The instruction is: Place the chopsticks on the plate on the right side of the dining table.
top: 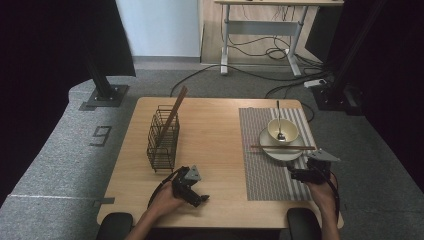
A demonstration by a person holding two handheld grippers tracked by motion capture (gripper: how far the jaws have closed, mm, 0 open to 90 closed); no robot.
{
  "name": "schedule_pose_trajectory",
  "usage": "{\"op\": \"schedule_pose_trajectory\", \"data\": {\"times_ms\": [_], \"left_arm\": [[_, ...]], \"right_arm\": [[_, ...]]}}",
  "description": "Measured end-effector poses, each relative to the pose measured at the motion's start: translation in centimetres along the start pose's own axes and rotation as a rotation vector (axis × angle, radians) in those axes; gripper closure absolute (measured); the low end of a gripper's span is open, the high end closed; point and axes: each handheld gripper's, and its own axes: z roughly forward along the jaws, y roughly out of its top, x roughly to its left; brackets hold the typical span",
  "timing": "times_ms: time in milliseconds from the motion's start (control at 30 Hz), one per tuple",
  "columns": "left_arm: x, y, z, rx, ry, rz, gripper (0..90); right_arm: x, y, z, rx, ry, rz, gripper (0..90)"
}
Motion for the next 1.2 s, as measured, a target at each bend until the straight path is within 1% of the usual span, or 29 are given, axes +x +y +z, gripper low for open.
{"op": "schedule_pose_trajectory", "data": {"times_ms": [67,167,267,333,400,567,600,767,900,1100,1133,1200], "left_arm": [[0.0,0.0,0.0,0.0,0.0,-0.001,0.0],[0.0,0.0,0.0,0.0,0.001,-0.001,0.0],[0.0,0.0,0.0,0.001,0.001,-0.002,0.0],[0.0,0.0,0.0,0.0,0.001,-0.001,0.0],[0.0,0.0,0.0,0.001,0.0,-0.001,0.0],[0.0,0.0,0.0,0.001,0.0,0.0,0.0],[0.0,0.0,0.0,0.0,0.0,0.0,0.0],[0.0,0.0,0.0,0.001,0.0,0.0,0.0],[0.0,0.0,0.0,0.001,0.0,0.0,0.0],[0.0,0.0,0.0,0.002,-0.001,0.0,0.0],[0.0,0.0,0.0,0.001,-0.001,0.0,0.0],[0.0,0.0,0.0,0.001,-0.001,0.0,0.0]], "right_arm": [[0.8,0.2,-0.3,-0.002,0.023,-0.002,0.9],[2.1,0.6,-0.6,0.001,0.053,-0.027,0.9],[3.4,0.8,-0.4,0.008,0.092,-0.054,0.8],[4.4,0.9,0.1,0.014,0.126,-0.073,0.8],[5.2,0.9,0.8,0.028,0.155,-0.079,0.8],[6.9,0.5,2.5,0.064,0.183,-0.122,0.8],[7.3,0.3,3.1,0.073,0.201,-0.123,0.8],[8.0,-0.3,4.8,0.111,0.242,-0.119,1.0],[8.5,-0.9,5.9,0.153,0.25,-0.146,1.1],[8.8,-1.5,6.8,0.186,0.279,-0.155,0.0],[8.7,-1.6,6.9,0.187,0.281,-0.144,0.0],[8.6,-1.6,7.0,0.186,0.286,-0.137,0.0]]}}
